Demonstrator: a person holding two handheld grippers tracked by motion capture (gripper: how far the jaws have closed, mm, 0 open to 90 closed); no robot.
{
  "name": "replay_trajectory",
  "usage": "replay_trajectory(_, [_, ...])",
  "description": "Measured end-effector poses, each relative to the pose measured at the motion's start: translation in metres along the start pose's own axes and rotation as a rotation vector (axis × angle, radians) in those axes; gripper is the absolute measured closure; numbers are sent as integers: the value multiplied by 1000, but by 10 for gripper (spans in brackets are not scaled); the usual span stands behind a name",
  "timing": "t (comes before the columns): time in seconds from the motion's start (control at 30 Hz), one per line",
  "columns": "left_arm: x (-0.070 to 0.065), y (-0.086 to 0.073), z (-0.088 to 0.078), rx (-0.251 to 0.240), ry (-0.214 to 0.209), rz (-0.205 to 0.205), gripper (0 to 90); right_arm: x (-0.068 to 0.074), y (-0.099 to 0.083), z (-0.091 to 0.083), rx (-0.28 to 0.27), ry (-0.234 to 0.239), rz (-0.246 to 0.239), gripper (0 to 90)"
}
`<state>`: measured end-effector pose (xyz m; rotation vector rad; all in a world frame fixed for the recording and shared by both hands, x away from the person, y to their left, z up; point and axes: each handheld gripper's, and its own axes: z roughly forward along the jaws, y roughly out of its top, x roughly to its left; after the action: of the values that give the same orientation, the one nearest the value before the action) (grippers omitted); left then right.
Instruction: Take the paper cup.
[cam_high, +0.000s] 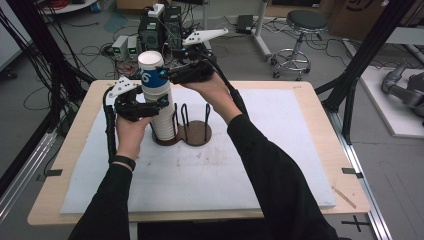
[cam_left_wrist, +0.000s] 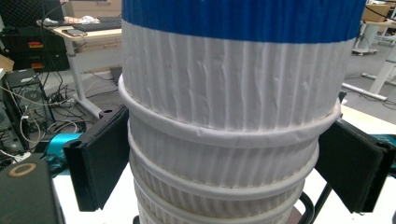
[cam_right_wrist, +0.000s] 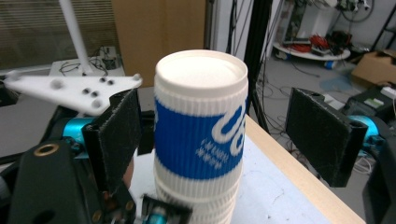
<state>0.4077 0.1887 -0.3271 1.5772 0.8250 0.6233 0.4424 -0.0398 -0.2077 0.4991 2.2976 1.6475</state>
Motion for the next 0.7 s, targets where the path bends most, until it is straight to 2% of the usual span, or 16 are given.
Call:
replay_trajectory(0.1, [1,0,0,0,-1,-4,110,0,4,9,0,-14,6,196])
replay_trajectory(0.23, [0,0,0,-1,-1,-3,110,0,7,21,8,9,38,196])
replay_trajectory(0.37, [-1,0,2,-3,-1,3,111,0,7,31,27,2,47,196])
replay_trajectory(0.43, [-1,0,2,0,1,6,110,1,8,35,40,-6,44,197])
replay_trajectory(0.47, [-1,1,2,1,0,3,110,1,8,36,44,0,46,240])
replay_trajectory(0.57, [0,1,1,3,1,-1,111,1,8,37,39,19,35,289])
replay_trajectory(0.63, [0,1,1,5,0,1,111,4,9,37,39,3,14,294])
replay_trajectory(0.7, [0,1,1,6,1,3,111,4,9,37,40,7,15,296])
